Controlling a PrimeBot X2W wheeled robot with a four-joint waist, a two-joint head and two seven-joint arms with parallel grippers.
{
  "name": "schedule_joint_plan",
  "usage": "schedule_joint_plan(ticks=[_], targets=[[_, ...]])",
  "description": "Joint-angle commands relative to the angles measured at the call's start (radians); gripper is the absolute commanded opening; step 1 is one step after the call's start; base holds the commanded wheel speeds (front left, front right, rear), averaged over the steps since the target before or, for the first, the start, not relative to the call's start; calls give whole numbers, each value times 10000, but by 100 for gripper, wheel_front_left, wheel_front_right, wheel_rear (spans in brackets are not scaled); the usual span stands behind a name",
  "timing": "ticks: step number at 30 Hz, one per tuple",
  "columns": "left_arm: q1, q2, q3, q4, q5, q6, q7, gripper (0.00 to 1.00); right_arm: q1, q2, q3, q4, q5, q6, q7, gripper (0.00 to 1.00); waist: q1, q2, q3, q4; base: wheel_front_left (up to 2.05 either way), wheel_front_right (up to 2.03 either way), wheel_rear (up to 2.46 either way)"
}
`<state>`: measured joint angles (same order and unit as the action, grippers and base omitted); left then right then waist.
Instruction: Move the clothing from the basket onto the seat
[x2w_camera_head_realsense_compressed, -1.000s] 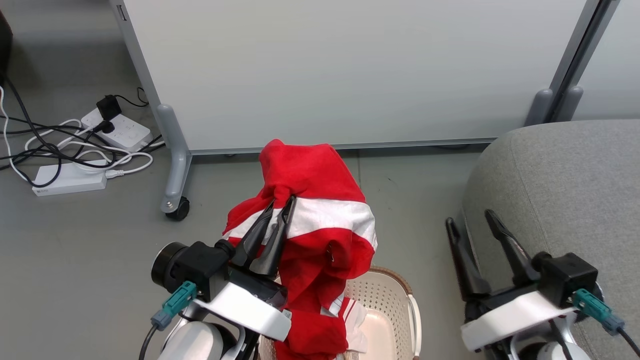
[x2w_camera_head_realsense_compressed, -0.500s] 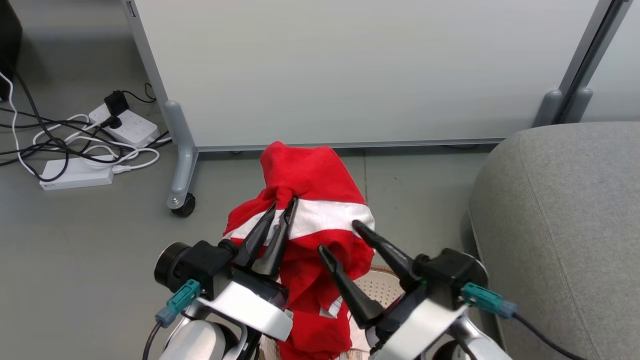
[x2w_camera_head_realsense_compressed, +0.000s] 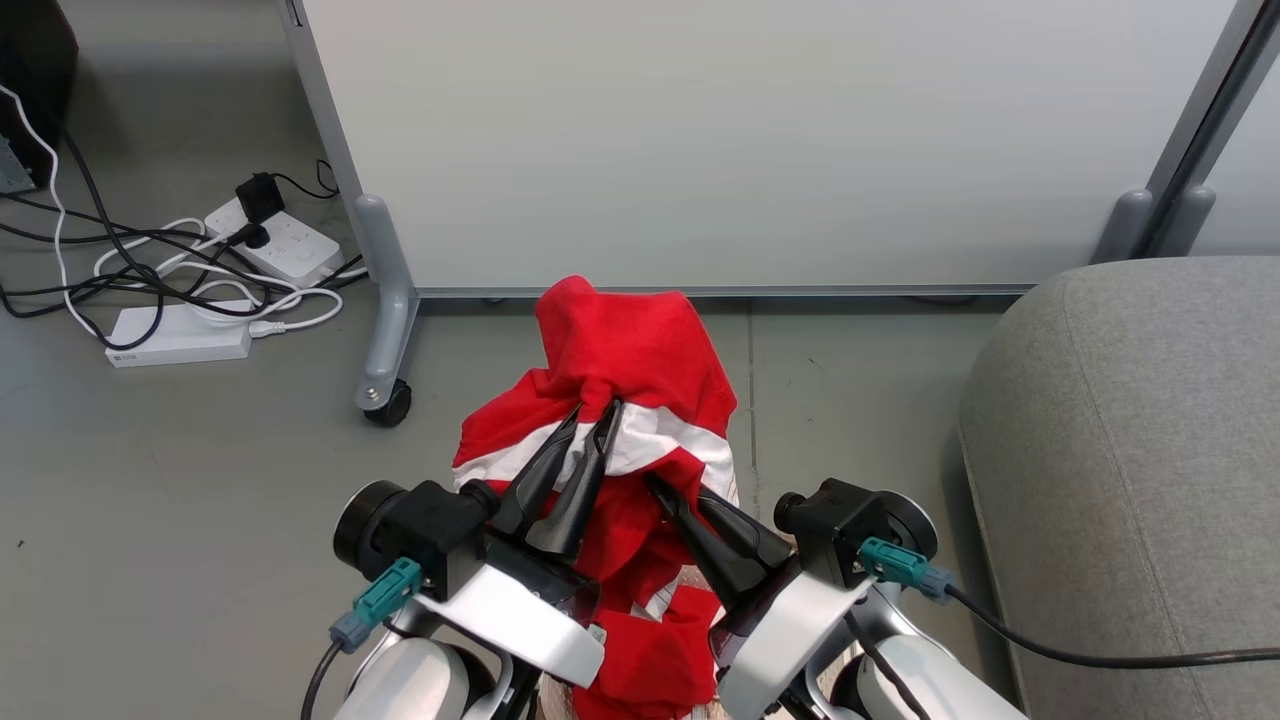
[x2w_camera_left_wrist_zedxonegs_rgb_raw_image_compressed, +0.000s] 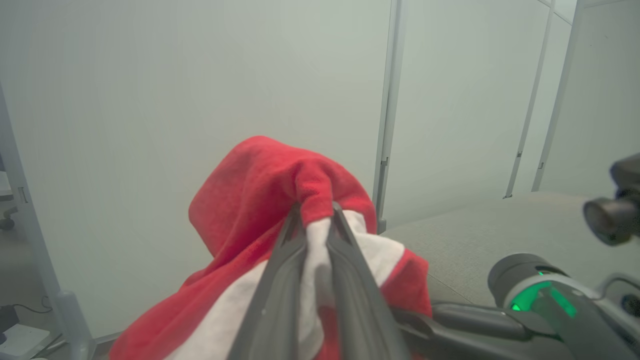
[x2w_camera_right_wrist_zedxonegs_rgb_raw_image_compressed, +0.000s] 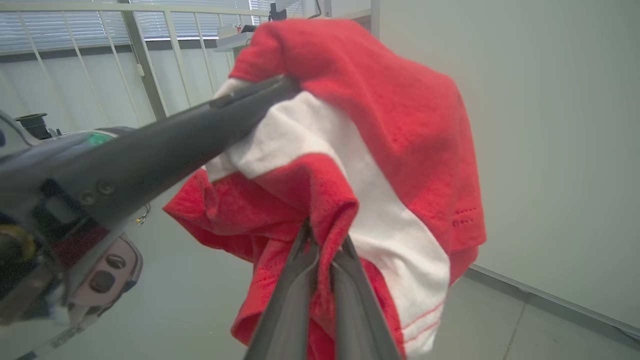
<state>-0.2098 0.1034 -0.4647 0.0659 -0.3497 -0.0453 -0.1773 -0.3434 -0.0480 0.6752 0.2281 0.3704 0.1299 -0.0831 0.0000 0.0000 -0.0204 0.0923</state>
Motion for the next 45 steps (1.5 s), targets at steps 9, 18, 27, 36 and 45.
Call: schedule_joint_plan(ticks=[9,18,27,36,45], targets=[[-123,-32,-13,-361,60,96,-329,100,-318,-54,-186,349,535,17,-775,0,0,0,-41,6,0,0,0],[67,437,-693,-1356,560,-167,30,100,-296,-51,-1378,759,358,16,-1051,0,0,0,-159,-311,0,0,0],[618,963,-1689,-939,785,-466,793,100,106,-51,-2551,1040,-141,17,-790,0,0,0,-50,-769,0,0,0],[666,1005,-1881,-239,631,-474,679,100,626,-77,-3310,1206,-524,17,-518,0,0,0,52,-1244,0,0,0],[504,1030,-2056,-36,591,-494,682,100,756,-63,-3406,1085,-469,17,-428,0,0,0,187,-1782,0,0,0]])
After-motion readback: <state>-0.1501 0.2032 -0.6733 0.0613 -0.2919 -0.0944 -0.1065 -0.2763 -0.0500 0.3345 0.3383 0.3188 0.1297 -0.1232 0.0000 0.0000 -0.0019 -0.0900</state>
